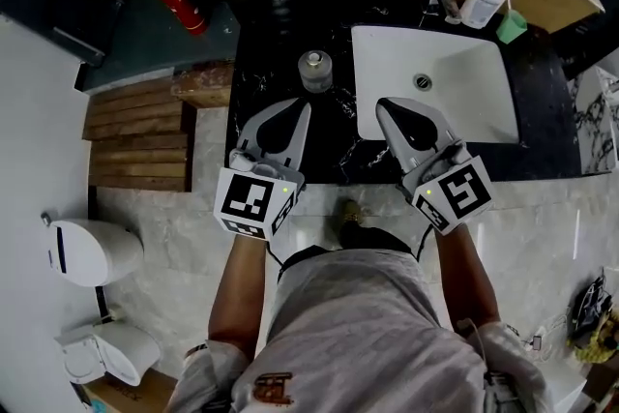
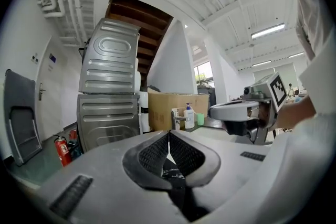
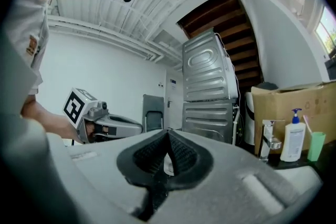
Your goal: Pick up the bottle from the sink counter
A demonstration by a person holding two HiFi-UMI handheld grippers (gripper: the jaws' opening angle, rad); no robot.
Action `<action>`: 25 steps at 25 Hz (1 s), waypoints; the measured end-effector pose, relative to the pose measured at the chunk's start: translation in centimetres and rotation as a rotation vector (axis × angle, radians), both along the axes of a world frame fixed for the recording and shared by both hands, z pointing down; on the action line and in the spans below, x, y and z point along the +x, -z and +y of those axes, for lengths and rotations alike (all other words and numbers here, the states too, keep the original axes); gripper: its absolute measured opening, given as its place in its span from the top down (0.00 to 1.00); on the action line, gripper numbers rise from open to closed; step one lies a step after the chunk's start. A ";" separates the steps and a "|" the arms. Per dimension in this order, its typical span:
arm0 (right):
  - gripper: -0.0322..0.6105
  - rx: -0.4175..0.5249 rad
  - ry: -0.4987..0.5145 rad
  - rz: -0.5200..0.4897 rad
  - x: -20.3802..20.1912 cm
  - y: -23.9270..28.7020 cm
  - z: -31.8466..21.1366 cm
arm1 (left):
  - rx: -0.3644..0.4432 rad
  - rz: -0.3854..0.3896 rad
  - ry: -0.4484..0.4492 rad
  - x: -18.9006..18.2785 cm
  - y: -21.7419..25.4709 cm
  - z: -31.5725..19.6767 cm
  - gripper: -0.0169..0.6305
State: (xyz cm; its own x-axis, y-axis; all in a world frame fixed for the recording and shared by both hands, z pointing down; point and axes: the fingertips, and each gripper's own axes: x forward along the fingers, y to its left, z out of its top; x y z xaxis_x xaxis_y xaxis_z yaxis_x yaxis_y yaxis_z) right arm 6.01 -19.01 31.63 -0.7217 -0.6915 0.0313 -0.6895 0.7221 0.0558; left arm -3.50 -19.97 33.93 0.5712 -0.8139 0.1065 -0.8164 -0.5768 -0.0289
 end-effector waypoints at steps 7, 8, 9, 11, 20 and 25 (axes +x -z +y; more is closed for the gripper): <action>0.95 -0.027 0.050 -0.005 0.4 -0.9 -3.2 | -0.062 -0.029 0.064 0.2 -2.3 -3.7 0.91; 0.95 -0.031 0.055 -0.006 0.3 -1.0 -3.4 | -0.069 -0.032 0.066 0.2 -2.6 -4.1 0.88; 0.95 -0.036 0.059 -0.005 0.2 -1.1 -3.5 | -0.076 -0.035 0.066 0.2 -2.8 -4.5 0.85; 0.95 -0.043 0.064 0.000 -0.1 -1.4 -3.9 | -0.090 -0.043 0.059 0.2 -3.2 -5.4 0.75; 0.95 -0.066 0.028 0.012 -0.9 -2.2 -5.7 | -0.194 -0.116 -0.005 0.5 -7.0 -8.9 0.43; 0.95 -0.081 -0.002 0.012 -1.1 -2.7 -6.6 | -0.246 -0.143 -0.046 1.0 -9.2 -10.8 0.37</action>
State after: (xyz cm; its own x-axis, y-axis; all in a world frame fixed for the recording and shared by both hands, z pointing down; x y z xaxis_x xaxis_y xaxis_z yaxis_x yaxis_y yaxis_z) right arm 4.92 -25.61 34.35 -0.7197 -0.6877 0.0958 -0.6904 0.7234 0.0060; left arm -2.52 -30.75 43.18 0.5719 -0.7271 0.3798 -0.7869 -0.6170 0.0037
